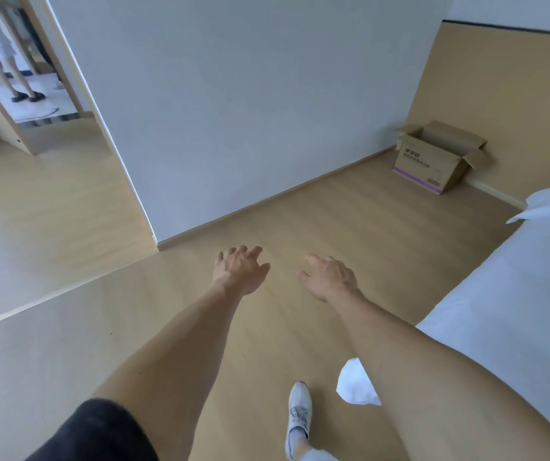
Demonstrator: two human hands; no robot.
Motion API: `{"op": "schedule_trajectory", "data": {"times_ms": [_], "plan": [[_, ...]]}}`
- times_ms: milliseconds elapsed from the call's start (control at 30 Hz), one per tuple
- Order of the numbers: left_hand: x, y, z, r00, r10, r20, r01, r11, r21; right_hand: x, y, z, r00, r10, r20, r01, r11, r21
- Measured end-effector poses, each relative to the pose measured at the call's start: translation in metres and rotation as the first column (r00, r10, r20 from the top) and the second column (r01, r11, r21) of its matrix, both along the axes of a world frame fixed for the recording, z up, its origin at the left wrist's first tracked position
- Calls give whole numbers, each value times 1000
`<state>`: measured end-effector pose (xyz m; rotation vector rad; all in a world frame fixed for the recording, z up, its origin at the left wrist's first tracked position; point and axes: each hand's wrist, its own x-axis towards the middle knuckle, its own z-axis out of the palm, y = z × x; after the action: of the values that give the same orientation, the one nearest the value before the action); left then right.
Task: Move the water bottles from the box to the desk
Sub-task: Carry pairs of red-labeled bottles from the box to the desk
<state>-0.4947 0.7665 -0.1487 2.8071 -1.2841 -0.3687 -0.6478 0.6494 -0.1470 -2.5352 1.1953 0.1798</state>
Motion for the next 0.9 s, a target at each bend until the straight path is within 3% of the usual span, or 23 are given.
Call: {"op": "schedule_trajectory", "data": {"times_ms": [333, 900], "plan": [[102, -156, 21, 999, -1, 46, 0, 999, 36, 96, -155, 3, 1000, 0, 3, 0, 999, 41], [169, -393, -5, 958, -284, -28, 285, 959, 3, 155, -335, -15, 968, -236, -83, 237, 972, -5]]}}
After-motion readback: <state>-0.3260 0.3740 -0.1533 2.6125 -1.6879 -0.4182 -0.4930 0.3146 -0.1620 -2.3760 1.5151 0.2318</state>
